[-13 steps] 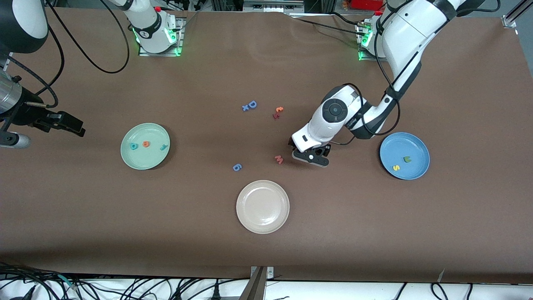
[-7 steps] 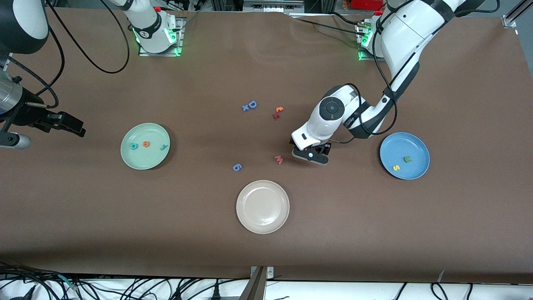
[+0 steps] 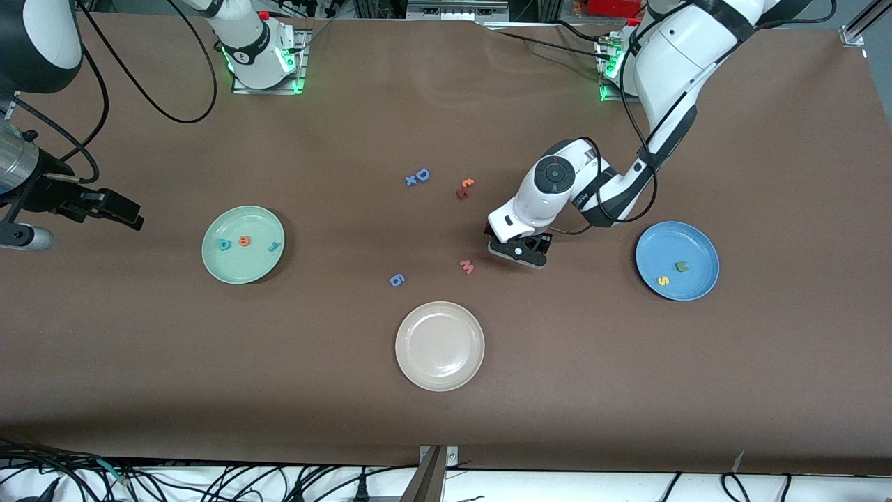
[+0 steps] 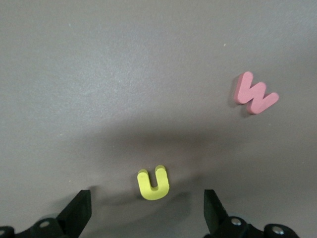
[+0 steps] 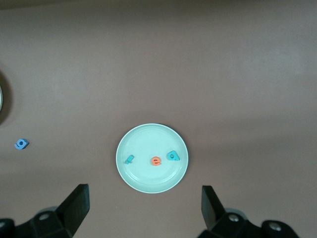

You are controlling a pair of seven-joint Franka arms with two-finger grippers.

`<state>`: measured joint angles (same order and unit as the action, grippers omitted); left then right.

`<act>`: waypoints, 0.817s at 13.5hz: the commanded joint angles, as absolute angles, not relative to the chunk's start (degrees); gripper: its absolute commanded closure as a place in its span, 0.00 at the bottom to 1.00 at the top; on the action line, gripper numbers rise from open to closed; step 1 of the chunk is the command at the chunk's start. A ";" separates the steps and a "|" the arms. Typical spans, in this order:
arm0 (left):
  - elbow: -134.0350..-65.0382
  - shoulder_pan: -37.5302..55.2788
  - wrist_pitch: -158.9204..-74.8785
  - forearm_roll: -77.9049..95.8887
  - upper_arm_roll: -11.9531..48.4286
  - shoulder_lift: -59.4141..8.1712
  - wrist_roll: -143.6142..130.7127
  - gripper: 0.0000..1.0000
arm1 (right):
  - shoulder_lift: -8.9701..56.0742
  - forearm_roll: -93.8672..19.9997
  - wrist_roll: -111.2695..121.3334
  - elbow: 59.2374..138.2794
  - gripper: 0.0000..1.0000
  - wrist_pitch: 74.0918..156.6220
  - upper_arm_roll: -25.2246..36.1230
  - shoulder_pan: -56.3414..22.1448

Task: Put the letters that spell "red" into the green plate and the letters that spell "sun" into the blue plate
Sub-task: 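Lower the open left gripper down around the yellow u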

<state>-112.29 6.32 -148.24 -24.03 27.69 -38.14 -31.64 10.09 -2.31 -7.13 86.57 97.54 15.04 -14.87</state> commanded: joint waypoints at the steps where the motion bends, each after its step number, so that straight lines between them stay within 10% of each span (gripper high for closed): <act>1: -113.47 6.15 -148.89 -27.06 27.42 -37.18 -33.22 0.00 | 9.49 -2.02 -8.17 87.45 0.00 97.91 14.94 -14.85; 11: -110.75 6.68 -148.71 -27.16 27.25 -38.67 -32.43 0.10 | 9.32 -2.11 -8.35 89.03 0.00 98.52 15.03 -14.77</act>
